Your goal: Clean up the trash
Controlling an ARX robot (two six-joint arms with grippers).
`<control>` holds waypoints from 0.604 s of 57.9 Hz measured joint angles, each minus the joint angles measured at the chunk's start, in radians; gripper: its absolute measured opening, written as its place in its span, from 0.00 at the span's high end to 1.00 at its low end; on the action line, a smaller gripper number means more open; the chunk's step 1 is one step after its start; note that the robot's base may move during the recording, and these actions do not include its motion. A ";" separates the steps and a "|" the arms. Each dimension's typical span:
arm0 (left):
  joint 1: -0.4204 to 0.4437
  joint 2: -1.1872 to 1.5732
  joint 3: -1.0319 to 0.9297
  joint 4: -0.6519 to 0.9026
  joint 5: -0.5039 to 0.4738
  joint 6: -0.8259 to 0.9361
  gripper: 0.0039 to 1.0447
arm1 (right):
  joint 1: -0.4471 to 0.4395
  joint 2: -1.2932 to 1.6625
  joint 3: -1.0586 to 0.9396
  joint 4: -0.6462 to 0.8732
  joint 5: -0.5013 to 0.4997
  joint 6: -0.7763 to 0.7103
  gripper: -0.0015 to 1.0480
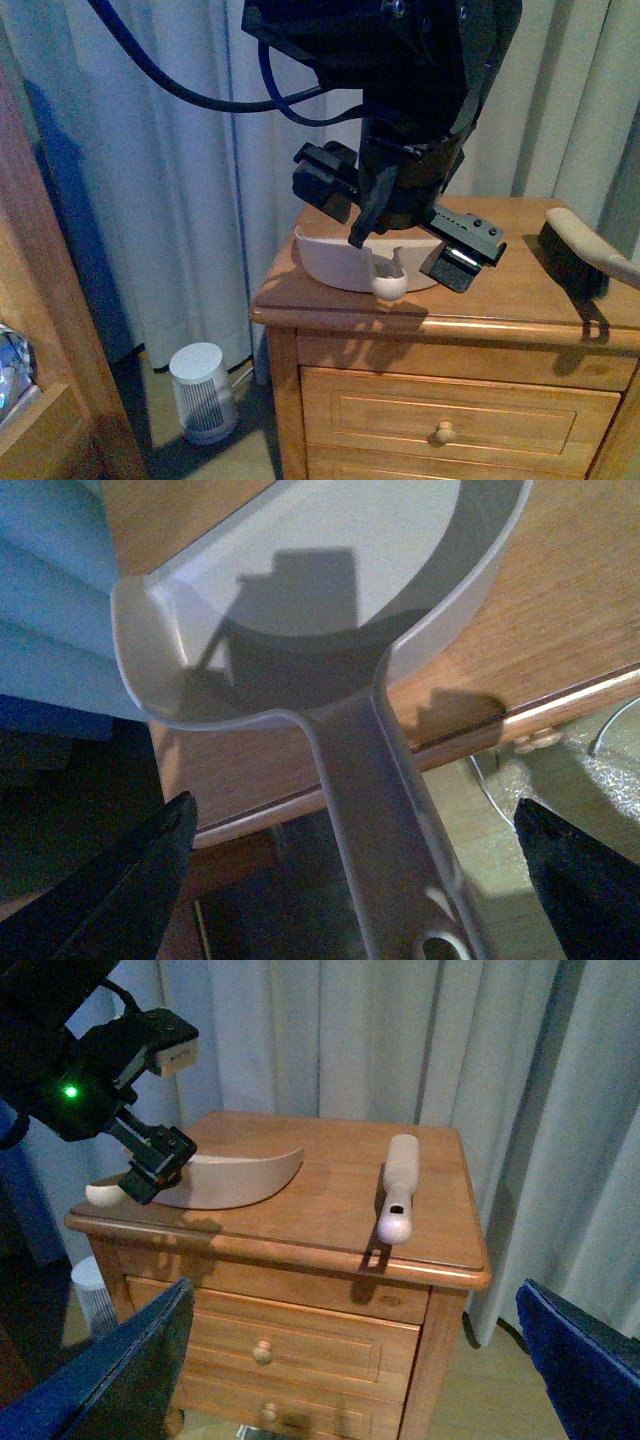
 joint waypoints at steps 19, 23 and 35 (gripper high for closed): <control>0.015 0.019 0.000 -0.003 0.000 -0.046 0.07 | 0.000 0.000 0.000 0.000 0.000 0.000 0.07; 0.018 0.019 0.000 -0.003 0.000 -0.053 0.07 | 0.000 0.000 0.000 0.000 0.000 0.000 0.07; 0.019 0.026 -0.023 0.000 0.000 -0.066 0.07 | 0.000 0.000 0.000 0.000 0.000 0.000 0.07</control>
